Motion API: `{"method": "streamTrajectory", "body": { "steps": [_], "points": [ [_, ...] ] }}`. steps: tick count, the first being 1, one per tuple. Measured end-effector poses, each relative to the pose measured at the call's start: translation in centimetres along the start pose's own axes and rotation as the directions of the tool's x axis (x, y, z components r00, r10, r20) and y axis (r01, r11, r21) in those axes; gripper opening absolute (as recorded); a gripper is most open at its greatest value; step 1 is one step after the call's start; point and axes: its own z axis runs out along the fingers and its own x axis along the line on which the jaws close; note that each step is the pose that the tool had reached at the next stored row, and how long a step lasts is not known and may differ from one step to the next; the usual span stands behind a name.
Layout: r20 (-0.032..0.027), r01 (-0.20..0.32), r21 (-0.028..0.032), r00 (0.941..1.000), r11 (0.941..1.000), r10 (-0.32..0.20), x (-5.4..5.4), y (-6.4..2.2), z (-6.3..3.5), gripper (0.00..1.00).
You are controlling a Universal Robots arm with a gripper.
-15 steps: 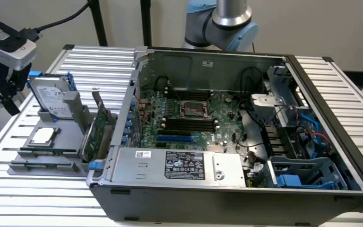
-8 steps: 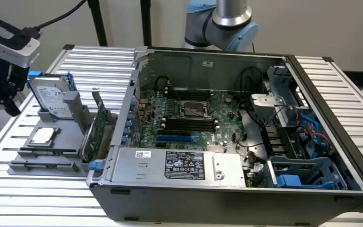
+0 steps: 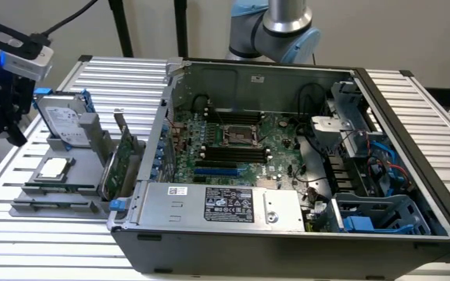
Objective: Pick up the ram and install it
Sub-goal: 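Pick up the ram and move it above insertion slot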
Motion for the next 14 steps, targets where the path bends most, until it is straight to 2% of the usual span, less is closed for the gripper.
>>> {"method": "streamTrajectory", "body": {
  "steps": [4, 7, 11, 14],
  "points": [
    [-0.0027, 0.072, 0.0002, 0.9974, 0.9974, -0.072, 0.0, -0.02, 0.41, 0.0],
    [-0.0048, 0.127, 0.0003, 0.9919, 0.9919, -0.127, 0.0, -0.03, 0.73, 0.0],
    [-0.0075, 0.199, 0.0001, 0.9801, 0.9801, -0.198, 0.0, -0.04, 1.17, 0.0],
    [-0.0095, 0.252, -0.0001, 0.9678, 0.9679, -0.251, 0.0, -0.06, 1.56, 0.0]
  ]
}}
